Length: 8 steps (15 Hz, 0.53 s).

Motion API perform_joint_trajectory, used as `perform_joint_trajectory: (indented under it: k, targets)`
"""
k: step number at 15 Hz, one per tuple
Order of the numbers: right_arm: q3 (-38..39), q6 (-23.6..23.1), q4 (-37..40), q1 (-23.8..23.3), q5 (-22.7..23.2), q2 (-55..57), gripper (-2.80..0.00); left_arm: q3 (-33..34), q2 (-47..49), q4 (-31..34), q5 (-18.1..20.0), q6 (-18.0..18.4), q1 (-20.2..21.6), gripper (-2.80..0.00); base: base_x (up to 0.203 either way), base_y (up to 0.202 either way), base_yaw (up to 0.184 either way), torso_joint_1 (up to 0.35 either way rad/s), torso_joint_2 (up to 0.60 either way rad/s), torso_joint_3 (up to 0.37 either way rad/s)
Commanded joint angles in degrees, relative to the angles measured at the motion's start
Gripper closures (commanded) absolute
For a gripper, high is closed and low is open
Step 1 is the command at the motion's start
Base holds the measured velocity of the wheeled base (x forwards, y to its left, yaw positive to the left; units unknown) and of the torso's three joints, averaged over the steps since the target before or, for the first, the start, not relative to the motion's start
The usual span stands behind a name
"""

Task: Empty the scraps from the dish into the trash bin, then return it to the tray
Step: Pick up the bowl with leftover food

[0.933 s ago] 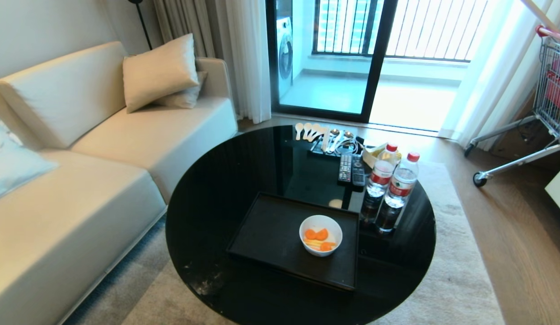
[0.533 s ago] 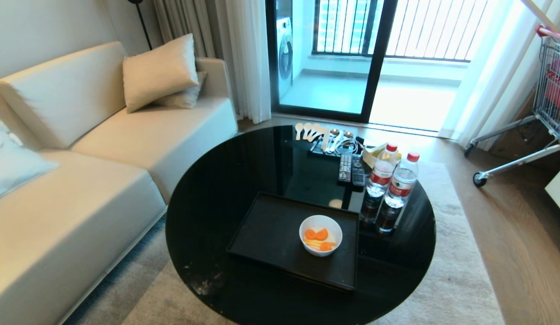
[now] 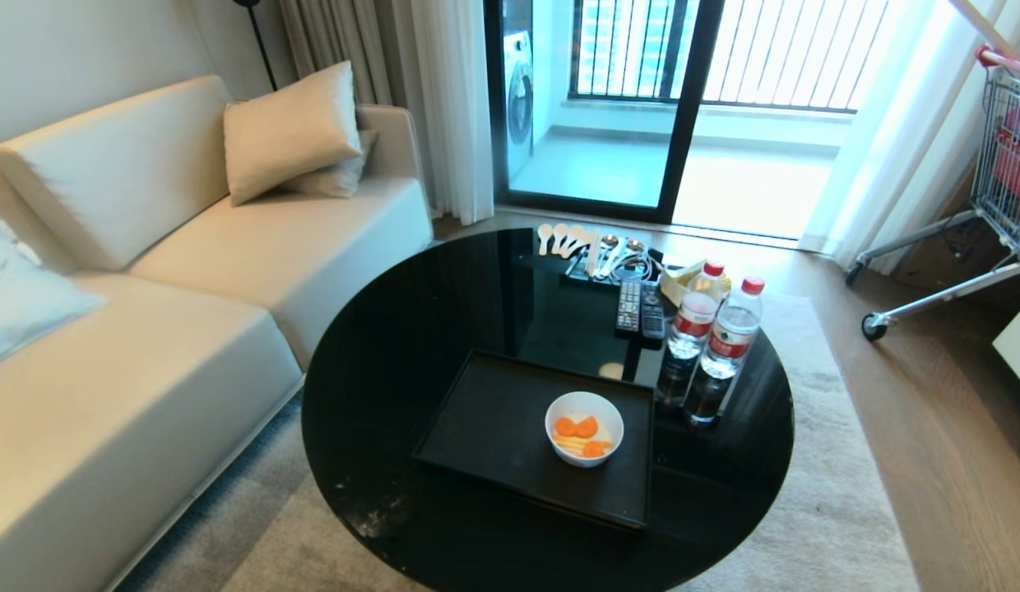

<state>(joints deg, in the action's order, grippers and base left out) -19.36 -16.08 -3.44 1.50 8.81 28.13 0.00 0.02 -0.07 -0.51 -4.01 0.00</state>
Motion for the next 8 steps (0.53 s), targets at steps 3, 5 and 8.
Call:
perform_joint_trajectory:
  k: [3, 5, 8]
  targets:
    - [-11.3, -3.5, 0.0, 6.0, 0.8, 24.4, 0.00, 0.0, 0.0, 0.0, 0.0, 0.0, 0.0, 0.00, 0.000, 0.000, 0.000, 0.000, 0.00, 0.000]
    - [-14.5, -3.8, -0.1, 10.2, 0.8, 34.4, 0.00, 0.0, 0.0, 0.0, 0.0, 0.0, 0.0, 0.00, 0.000, 0.000, 0.000, 0.000, 0.00, 0.000]
    - [-20.5, -2.1, -1.2, 15.7, 0.5, 50.7, 0.00, 0.0, 0.0, 0.0, 0.0, 0.0, 0.0, 0.00, 0.000, 0.000, 0.000, 0.000, 0.00, 0.000]
